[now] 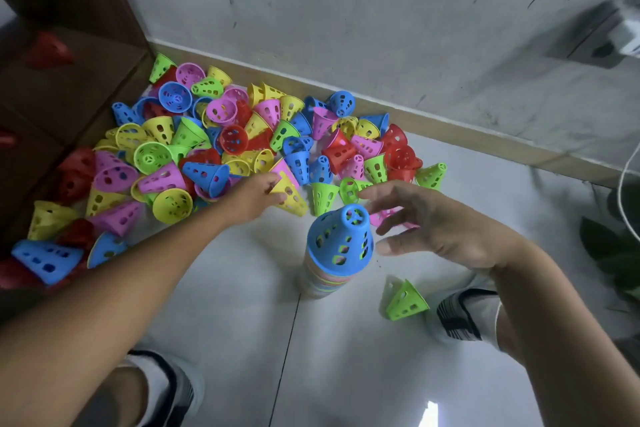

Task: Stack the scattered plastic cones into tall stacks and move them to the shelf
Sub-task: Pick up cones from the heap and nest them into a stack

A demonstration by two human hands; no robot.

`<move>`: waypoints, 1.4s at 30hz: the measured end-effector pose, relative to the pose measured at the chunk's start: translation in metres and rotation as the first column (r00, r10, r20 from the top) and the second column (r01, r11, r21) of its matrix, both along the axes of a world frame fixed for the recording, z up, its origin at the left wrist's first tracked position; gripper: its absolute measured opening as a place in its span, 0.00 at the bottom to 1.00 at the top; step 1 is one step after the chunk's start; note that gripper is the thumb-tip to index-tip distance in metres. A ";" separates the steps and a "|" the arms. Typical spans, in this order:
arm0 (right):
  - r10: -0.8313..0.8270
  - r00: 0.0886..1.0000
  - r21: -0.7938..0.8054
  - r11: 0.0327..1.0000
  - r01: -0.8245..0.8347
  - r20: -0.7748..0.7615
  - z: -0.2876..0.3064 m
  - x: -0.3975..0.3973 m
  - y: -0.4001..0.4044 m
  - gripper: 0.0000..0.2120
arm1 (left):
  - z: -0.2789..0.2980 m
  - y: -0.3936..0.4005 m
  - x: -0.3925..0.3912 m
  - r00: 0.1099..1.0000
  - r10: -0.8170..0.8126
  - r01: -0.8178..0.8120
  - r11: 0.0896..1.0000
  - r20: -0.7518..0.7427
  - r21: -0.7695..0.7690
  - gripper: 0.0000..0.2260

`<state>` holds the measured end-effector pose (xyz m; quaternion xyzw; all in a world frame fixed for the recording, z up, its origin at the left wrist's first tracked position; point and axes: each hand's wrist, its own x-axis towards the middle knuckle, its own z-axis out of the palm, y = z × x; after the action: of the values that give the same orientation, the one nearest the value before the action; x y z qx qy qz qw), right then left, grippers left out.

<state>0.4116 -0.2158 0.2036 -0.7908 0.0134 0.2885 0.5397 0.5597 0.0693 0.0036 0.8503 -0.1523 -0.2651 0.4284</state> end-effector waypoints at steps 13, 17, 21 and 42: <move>-0.542 0.830 -0.249 0.828 0.502 -0.130 -0.121 -0.034 -0.052 0.18 | 0.169 -0.005 -0.045 0.940 0.339 -0.324 0.840 -0.046 -0.436 0.07; -0.509 0.847 -0.436 0.804 0.406 -0.150 -0.164 -0.052 -0.060 0.12 | 0.220 -0.018 -0.057 0.935 0.335 -0.340 0.747 -0.119 -0.571 0.08; -0.520 0.836 -0.469 0.790 0.394 -0.174 -0.182 -0.064 -0.060 0.10 | 0.263 -0.031 -0.071 0.951 0.248 -0.307 0.651 -0.187 -0.694 0.12; -0.676 0.701 -0.102 0.732 0.673 -0.225 -0.132 -0.053 -0.051 0.11 | 0.269 -0.034 -0.099 0.981 -0.166 0.122 0.930 -0.101 -0.347 0.28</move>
<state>0.3584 -0.2663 0.0713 -0.6917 0.3704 0.1670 0.5970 0.4602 0.0354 0.2728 0.7315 -0.2299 -0.3198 0.5566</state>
